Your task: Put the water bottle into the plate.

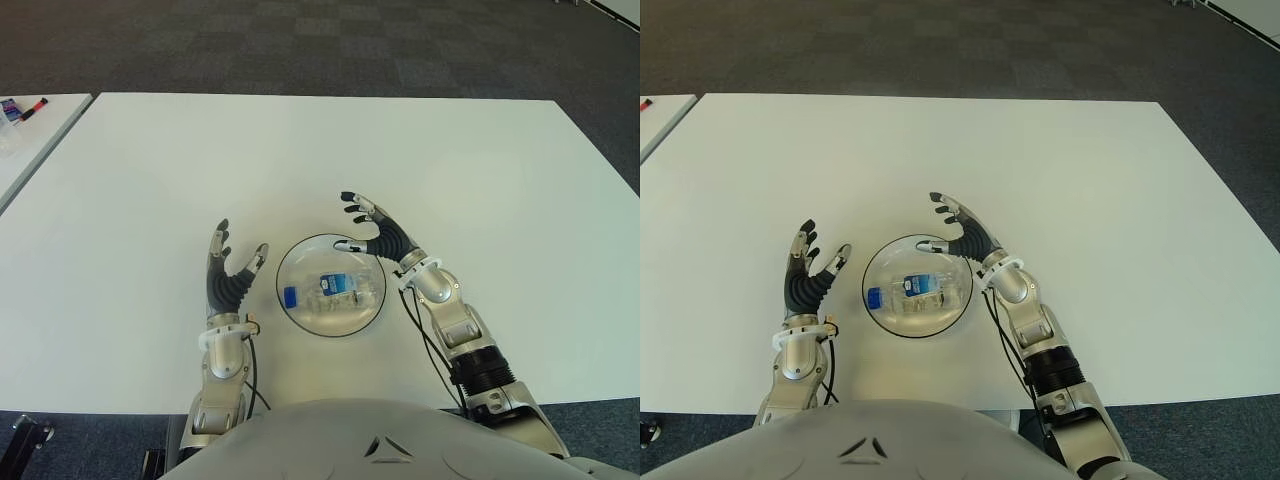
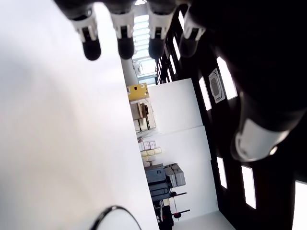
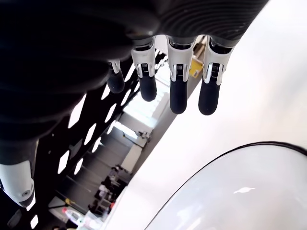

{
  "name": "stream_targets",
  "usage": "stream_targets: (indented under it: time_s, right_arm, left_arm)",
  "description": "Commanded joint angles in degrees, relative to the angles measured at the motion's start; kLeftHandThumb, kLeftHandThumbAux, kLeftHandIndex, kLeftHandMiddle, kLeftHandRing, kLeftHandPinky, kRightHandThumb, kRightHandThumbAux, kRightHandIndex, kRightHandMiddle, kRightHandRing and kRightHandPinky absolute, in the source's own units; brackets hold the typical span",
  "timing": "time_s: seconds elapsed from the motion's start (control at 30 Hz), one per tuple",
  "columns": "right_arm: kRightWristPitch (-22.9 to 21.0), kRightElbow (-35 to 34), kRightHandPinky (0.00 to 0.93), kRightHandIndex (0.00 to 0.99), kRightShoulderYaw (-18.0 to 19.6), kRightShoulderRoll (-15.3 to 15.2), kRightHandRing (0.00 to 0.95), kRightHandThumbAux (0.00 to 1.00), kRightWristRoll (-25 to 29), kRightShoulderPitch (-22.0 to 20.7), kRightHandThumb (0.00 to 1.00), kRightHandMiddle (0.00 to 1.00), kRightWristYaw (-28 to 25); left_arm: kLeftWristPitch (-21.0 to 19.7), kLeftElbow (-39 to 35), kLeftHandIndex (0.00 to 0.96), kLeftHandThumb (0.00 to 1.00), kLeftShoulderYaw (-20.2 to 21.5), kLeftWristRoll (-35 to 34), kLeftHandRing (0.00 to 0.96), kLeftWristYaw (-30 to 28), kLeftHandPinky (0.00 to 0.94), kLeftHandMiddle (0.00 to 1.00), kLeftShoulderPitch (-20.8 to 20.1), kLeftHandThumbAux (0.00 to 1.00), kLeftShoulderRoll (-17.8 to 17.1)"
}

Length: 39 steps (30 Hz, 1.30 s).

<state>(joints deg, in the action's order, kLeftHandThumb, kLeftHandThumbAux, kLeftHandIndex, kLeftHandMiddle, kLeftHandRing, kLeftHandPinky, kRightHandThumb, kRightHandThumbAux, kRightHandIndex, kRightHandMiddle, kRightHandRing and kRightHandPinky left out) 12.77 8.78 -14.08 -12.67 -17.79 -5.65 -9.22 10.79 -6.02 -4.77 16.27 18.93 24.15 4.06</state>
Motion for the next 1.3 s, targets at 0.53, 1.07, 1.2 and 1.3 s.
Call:
stream_targets:
  time_s: [0.53, 1.07, 1.2, 1.3]
  right_arm:
    - [7.59, 11.15, 0.169, 0.047, 9.59, 4.44, 0.128, 0.693, 12.43, -8.28, 0.459, 0.108, 1.91]
    - [9.17, 13.90, 0.091, 0.044, 14.07, 12.05, 0.061, 0.790, 21.65, -3.02, 0.407, 0.061, 2.23]
    - [10.62, 14.95, 0.074, 0.041, 14.23, 13.44, 0.048, 0.783, 21.99, -2.00, 0.388, 0.054, 2.35]
    - [11.55, 15.93, 0.065, 0.045, 14.37, 14.51, 0.039, 0.791, 22.01, -1.47, 0.374, 0.050, 2.48]
  left_arm:
    - [2.09, 3.78, 0.061, 0.225, 2.00, -1.67, 0.050, -0.81, 0.068, 0.063, -0.81, 0.595, -0.72]
    - [6.49, 7.07, 0.047, 0.226, 3.79, -4.23, 0.035, -2.70, 0.061, 0.046, -2.16, 0.574, -2.39]
    - [7.42, 6.98, 0.049, 0.221, 3.82, -4.60, 0.036, -3.19, 0.068, 0.048, -2.34, 0.574, -2.70]
    - [7.86, 6.97, 0.052, 0.218, 4.05, -5.28, 0.047, -3.83, 0.085, 0.055, -2.49, 0.582, -2.96]
